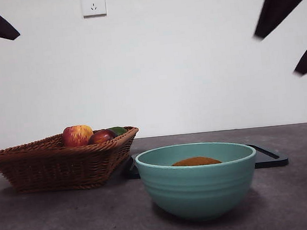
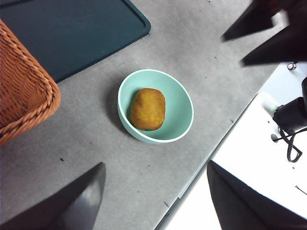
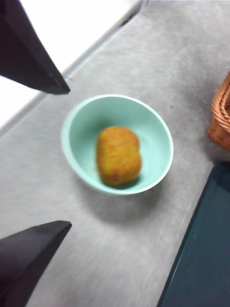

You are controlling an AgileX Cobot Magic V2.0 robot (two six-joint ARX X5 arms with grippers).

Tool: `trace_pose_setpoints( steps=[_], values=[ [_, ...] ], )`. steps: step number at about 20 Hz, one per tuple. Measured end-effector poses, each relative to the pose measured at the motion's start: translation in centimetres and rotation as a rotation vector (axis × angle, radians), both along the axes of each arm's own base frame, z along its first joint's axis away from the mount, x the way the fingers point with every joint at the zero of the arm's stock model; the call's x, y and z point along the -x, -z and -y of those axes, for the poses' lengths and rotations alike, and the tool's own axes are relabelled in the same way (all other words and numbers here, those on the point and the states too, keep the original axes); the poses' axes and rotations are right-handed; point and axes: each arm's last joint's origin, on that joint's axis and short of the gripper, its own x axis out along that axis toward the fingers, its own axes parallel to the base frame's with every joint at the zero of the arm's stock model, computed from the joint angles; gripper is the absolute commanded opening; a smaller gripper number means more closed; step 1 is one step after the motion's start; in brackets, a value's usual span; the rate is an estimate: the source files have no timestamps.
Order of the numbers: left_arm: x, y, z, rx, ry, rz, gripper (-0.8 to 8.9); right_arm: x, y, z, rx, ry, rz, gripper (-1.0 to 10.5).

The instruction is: Pick up the wifruite, put it on the bowl, pick up the plate, put it on desk

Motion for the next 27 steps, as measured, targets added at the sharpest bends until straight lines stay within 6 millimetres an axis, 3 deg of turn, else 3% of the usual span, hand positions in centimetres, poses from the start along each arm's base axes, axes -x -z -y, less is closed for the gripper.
trace_pose_setpoints(
  steps=[10,18,21,27],
  values=[
    [0.0,0.0,0.0,0.000,0.000,0.000,3.40,-3.9,4.9,-5.1,0.166,0.050,-0.001,2.5],
    [0.0,0.0,0.0,0.000,0.000,0.000,3.40,-5.4,7.4,-6.3,0.205,0.052,-0.029,1.4],
    [0.0,0.0,0.0,0.000,0.000,0.000,3.40,-5.5,7.7,-6.4,0.210,0.048,-0.035,0.1],
    [0.0,0.0,0.0,0.000,0.000,0.000,3.40,-5.6,7.5,-6.5,0.192,0.042,-0.025,0.1]
  ],
)
